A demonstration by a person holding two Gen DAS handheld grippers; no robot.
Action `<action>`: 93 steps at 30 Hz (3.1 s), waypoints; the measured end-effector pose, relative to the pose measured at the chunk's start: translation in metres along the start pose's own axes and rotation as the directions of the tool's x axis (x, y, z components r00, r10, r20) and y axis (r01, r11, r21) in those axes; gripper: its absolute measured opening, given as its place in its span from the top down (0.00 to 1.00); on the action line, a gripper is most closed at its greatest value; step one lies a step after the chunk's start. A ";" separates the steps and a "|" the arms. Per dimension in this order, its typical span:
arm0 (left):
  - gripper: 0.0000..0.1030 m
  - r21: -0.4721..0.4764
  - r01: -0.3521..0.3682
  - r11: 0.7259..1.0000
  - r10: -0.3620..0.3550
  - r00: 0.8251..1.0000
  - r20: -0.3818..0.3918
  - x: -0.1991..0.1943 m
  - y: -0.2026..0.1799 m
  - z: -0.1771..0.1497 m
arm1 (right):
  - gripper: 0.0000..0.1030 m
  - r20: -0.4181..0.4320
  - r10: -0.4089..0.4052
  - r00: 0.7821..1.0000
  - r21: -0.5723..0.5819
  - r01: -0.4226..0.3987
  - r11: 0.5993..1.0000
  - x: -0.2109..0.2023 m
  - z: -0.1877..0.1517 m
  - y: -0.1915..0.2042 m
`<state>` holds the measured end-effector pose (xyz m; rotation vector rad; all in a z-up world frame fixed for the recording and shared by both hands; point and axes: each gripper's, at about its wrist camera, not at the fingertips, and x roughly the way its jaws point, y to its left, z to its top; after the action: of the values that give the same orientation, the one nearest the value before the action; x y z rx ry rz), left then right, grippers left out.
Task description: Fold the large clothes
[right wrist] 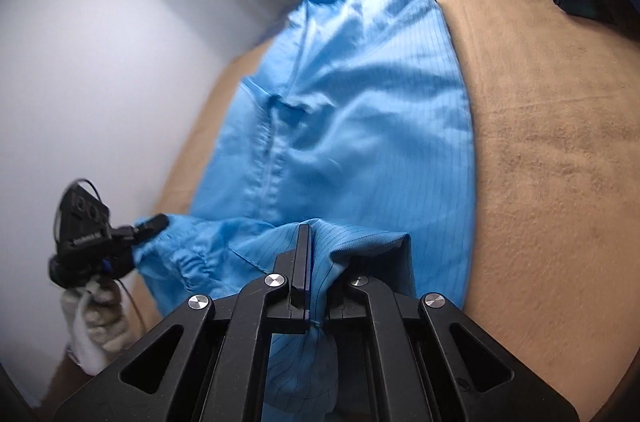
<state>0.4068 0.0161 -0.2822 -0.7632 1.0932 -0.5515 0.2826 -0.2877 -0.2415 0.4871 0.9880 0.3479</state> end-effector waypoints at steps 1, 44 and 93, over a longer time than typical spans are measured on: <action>0.98 0.002 -0.010 1.000 0.010 1.000 -0.003 0.004 0.003 0.001 | 0.98 -0.009 -0.014 1.000 -0.001 0.014 1.000 0.003 -0.001 -0.002; 0.94 0.138 0.070 0.988 -0.058 0.994 -0.087 -0.013 -0.036 -0.018 | 0.94 -0.023 0.302 0.953 0.002 -0.302 0.953 -0.045 -0.019 0.017; 0.87 0.359 -0.311 0.880 0.299 0.950 0.090 0.002 -0.012 -0.009 | 0.98 -0.083 -0.209 0.974 -0.138 0.196 0.971 -0.010 -0.030 0.000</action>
<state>0.3988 0.0048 -0.2762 -0.2594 1.0160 -0.4543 0.2525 -0.2858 -0.2484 0.2504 1.0920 0.2516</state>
